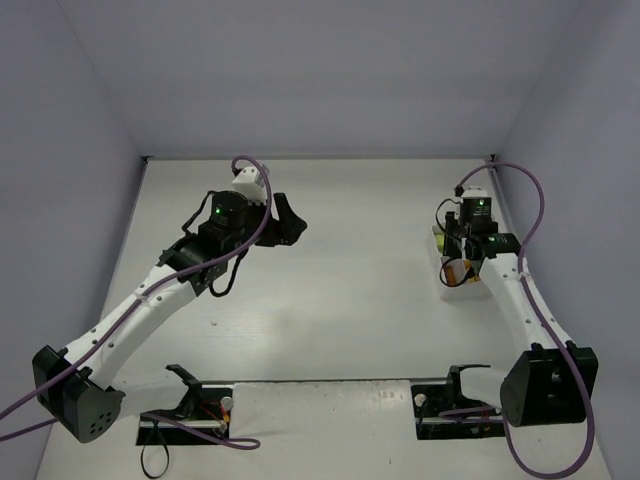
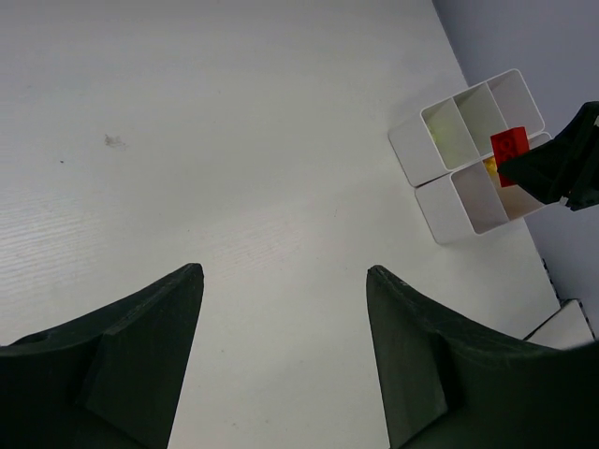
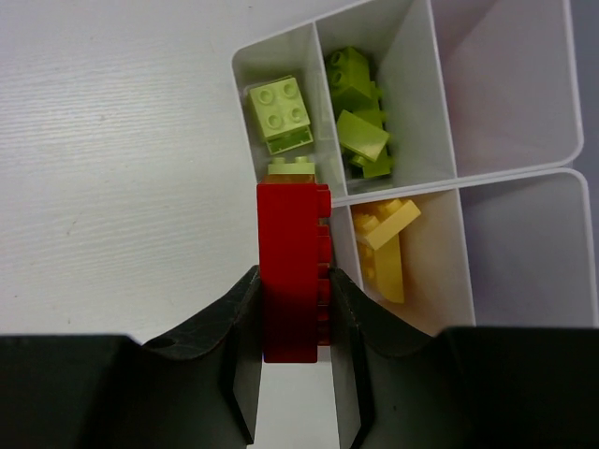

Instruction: Sort the legos into containers by color

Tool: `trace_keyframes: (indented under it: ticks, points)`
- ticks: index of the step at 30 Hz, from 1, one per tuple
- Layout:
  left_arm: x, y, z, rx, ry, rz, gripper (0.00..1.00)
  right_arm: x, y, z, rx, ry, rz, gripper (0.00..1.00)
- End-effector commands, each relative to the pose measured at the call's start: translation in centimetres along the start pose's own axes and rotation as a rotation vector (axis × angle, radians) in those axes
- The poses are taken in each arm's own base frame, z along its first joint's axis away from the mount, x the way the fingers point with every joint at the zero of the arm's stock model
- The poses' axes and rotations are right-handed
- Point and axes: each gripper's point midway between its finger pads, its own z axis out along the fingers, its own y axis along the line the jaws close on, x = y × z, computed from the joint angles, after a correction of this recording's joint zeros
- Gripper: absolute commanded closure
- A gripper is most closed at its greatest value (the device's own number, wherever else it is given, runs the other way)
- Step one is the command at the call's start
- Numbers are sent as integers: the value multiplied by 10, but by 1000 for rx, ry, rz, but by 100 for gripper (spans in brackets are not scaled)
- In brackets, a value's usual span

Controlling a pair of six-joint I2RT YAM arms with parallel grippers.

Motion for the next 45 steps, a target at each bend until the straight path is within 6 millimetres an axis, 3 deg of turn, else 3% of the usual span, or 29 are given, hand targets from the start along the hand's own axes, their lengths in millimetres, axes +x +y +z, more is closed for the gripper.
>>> trace_keyframes:
  ticks: [1,19,30,34,45]
  points:
    - [-29,-6,-16,19,-108,51,36,-13,-15,-5,52,-43,32,100]
    - [-34,7,-1,-14,-146,227,35,-52,-40,-37,47,-202,54,100]
    - [-32,21,15,-62,-164,261,32,-61,-29,-46,-21,-247,38,100]
    - [-38,16,26,-45,-167,249,32,-63,-18,-53,-86,-274,44,100]
    - [-51,11,36,-44,-200,243,32,-65,-15,-61,-104,-297,59,100]
